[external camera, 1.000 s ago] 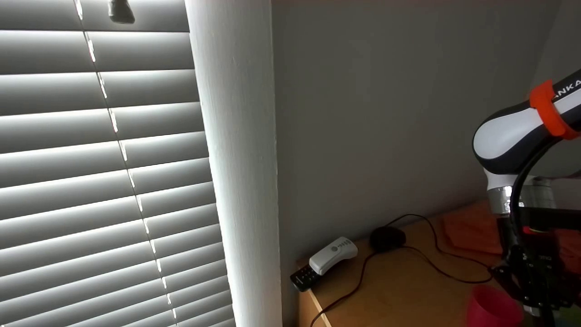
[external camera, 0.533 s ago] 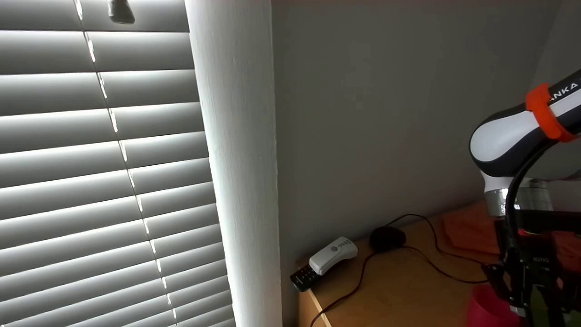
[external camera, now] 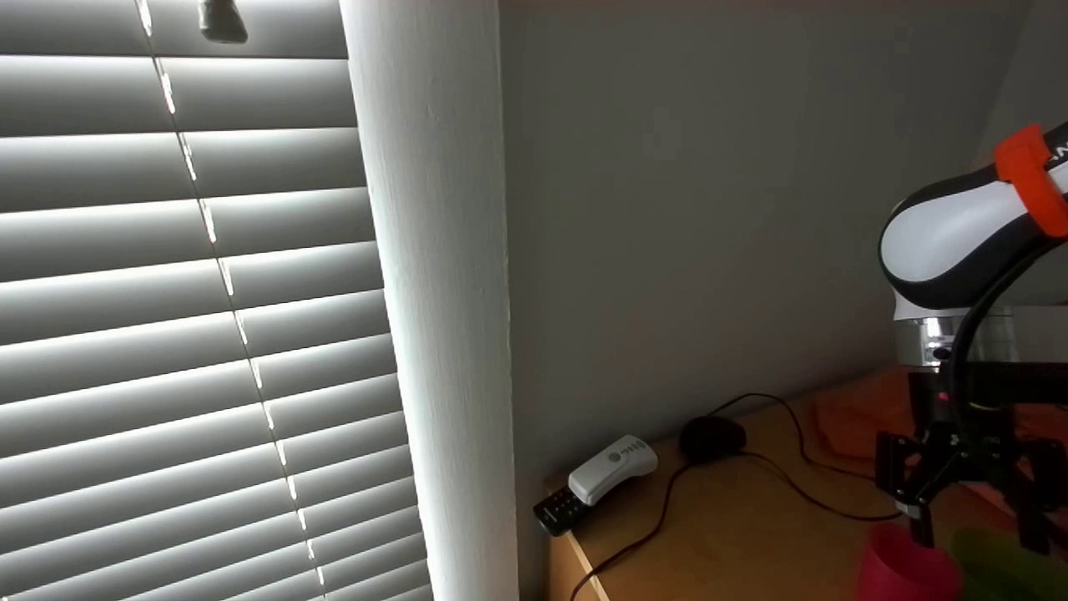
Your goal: Put the pink cup on the cabinet then place the blue cup in the pink bowl and put the pink cup in the green bowl
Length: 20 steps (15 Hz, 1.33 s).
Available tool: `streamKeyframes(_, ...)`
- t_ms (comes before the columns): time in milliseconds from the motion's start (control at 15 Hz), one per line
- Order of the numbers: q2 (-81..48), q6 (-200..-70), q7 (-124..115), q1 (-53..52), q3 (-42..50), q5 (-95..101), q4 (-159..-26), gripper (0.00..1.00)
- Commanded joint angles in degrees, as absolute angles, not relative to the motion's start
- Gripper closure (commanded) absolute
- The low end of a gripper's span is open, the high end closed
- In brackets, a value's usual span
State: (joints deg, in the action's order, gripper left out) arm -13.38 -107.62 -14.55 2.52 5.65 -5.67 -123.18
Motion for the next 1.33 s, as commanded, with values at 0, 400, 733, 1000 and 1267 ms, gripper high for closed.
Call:
streamKeyframes(0,-11.93,-113.58,-12.75,3.05,5.70,-4.03,-125.86,0.00)
streamKeyframes(400,-12.84,-118.92,-11.35,3.26,5.57,-4.40,-127.36,0.32)
streamKeyframes(733,-14.08,-120.70,-10.28,3.57,5.57,-4.89,-128.02,0.72)
streamKeyframes(1000,-14.82,-121.59,-9.29,3.73,5.52,-5.12,-128.11,0.99)
streamKeyframes(1267,-14.09,-121.36,-7.66,4.30,5.45,-6.43,-128.18,0.99)
